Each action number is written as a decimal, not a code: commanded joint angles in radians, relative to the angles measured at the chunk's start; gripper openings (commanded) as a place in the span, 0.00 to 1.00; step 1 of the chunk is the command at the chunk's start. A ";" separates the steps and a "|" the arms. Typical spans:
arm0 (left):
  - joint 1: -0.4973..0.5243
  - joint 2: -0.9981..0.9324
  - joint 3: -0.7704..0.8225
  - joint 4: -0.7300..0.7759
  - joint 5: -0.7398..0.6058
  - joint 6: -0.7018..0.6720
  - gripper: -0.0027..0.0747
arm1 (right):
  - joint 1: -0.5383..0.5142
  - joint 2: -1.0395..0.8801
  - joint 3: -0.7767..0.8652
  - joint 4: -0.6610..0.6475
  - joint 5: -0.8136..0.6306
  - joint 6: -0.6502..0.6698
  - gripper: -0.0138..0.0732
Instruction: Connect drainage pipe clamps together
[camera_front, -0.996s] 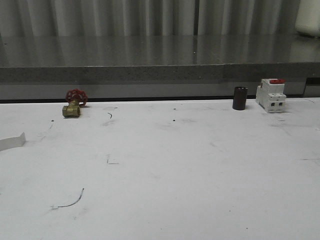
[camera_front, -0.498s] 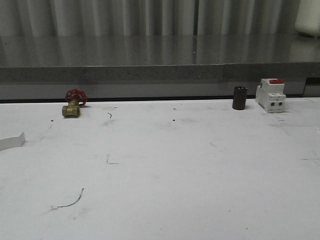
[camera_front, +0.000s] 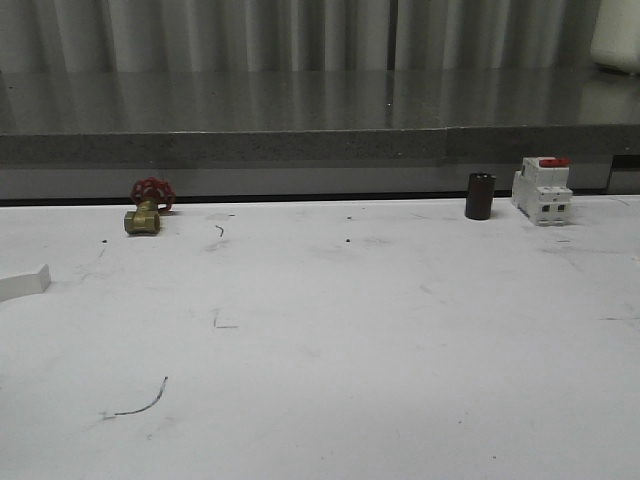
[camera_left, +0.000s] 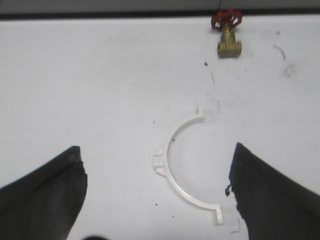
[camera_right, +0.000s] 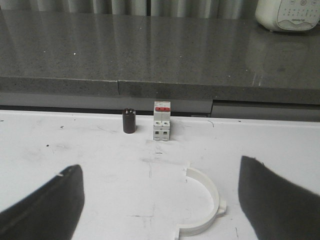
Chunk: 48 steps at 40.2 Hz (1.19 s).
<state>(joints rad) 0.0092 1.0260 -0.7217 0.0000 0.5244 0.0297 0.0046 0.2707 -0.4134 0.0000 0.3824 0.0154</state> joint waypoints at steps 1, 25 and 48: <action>0.003 0.143 -0.098 -0.012 -0.013 -0.004 0.75 | -0.007 0.016 -0.038 -0.012 -0.070 -0.003 0.90; 0.057 0.678 -0.379 -0.255 0.143 0.271 0.75 | -0.007 0.016 -0.038 -0.012 -0.070 -0.003 0.90; 0.068 0.797 -0.396 -0.216 0.219 0.312 0.60 | -0.007 0.016 -0.038 -0.012 -0.070 -0.003 0.90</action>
<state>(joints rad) 0.0791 1.8587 -1.0924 -0.2219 0.7469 0.3459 0.0046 0.2707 -0.4134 0.0000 0.3824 0.0154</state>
